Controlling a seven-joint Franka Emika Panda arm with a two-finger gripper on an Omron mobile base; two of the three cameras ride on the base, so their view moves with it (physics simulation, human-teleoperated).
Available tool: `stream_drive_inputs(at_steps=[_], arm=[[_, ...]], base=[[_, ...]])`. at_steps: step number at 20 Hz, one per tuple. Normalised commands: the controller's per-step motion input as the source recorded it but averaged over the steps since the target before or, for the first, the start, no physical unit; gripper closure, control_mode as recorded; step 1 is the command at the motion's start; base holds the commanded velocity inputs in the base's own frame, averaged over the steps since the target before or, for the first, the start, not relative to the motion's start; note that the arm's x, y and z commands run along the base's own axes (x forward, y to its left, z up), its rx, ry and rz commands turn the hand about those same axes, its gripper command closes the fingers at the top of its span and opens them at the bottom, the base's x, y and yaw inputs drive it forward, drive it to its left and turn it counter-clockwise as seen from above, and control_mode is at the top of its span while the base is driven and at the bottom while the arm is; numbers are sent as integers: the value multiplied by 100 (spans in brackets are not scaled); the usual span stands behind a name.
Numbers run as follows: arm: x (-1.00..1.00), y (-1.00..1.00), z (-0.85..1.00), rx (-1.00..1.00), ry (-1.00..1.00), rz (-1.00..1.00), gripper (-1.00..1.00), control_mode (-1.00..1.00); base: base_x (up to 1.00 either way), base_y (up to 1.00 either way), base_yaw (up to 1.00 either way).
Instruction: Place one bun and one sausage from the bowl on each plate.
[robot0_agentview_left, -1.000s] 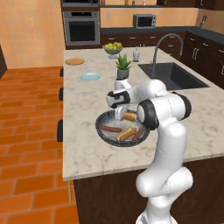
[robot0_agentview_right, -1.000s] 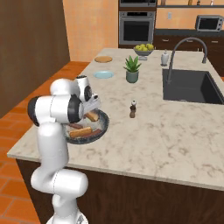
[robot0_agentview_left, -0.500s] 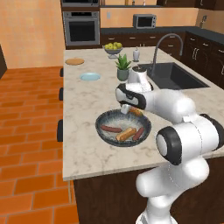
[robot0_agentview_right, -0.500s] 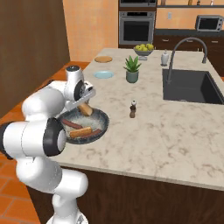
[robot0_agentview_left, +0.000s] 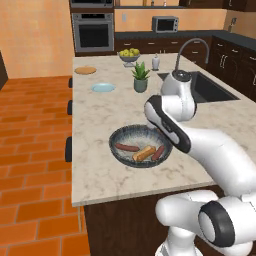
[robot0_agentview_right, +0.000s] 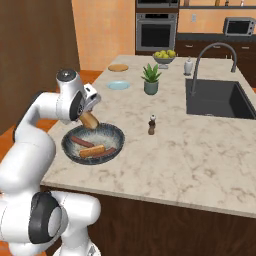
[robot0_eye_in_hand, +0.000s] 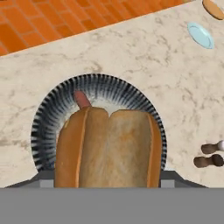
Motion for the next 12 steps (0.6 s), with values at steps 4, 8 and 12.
stream_drive_inputs(at_steps=[4, 8, 12], arm=[[-55, -5, 91, -3, 0, -1, 100, -100], [-66, -15, 80, 0, -2, 0, 100, -100], [-77, -1, 61, -1, -5, 0, 100, -100]], base=[[0, 0, 0], [0, 0, 0], [0, 0, 0]])
